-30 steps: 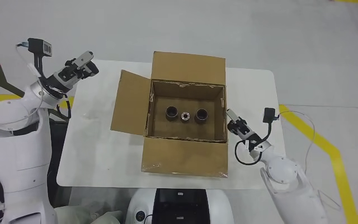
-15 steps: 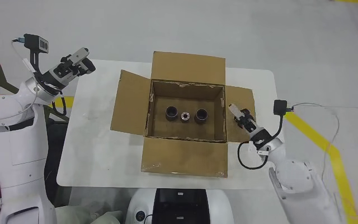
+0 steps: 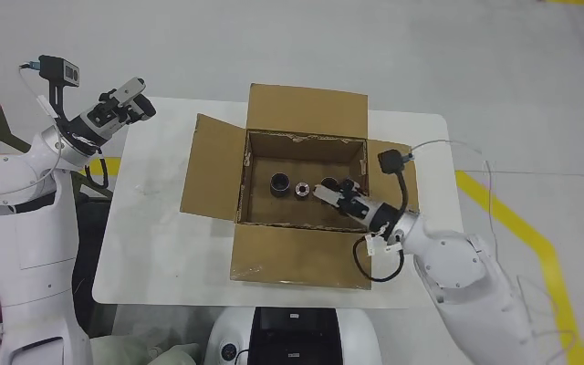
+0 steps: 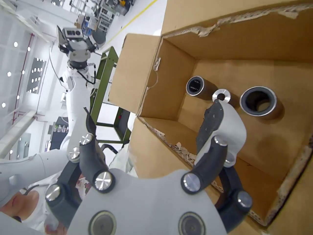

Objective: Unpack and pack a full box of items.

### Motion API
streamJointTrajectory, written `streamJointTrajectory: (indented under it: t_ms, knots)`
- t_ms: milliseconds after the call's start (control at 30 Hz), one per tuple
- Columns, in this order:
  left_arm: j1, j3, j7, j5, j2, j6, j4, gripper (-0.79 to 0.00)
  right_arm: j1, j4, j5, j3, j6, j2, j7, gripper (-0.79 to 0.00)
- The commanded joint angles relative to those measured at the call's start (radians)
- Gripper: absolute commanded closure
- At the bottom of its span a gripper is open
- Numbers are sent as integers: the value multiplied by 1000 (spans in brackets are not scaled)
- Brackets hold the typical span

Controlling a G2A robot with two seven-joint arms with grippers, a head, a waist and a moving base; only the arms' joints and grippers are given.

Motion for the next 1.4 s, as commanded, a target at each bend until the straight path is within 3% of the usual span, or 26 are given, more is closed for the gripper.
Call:
streamJointTrajectory:
  t_ms: [0, 300, 600, 1167, 1367]
  knots:
    - [0, 0, 0, 0, 0, 0, 0, -785, 31, 16, -31, -27, 5, 0, 46, -785]
    - [0, 0, 0, 0, 0, 0, 0, -785, 156, 60, -212, -144, 43, -7, 158, -785]
    - [0, 0, 0, 0, 0, 0, 0, -785, 251, 122, -382, -242, 55, -23, 143, -785]
    - [0, 0, 0, 0, 0, 0, 0, -785, 252, 124, -382, -243, 56, -24, 140, -785]
    - [0, 0, 0, 0, 0, 0, 0, -785, 286, 141, -510, -261, 41, -23, 176, -785]
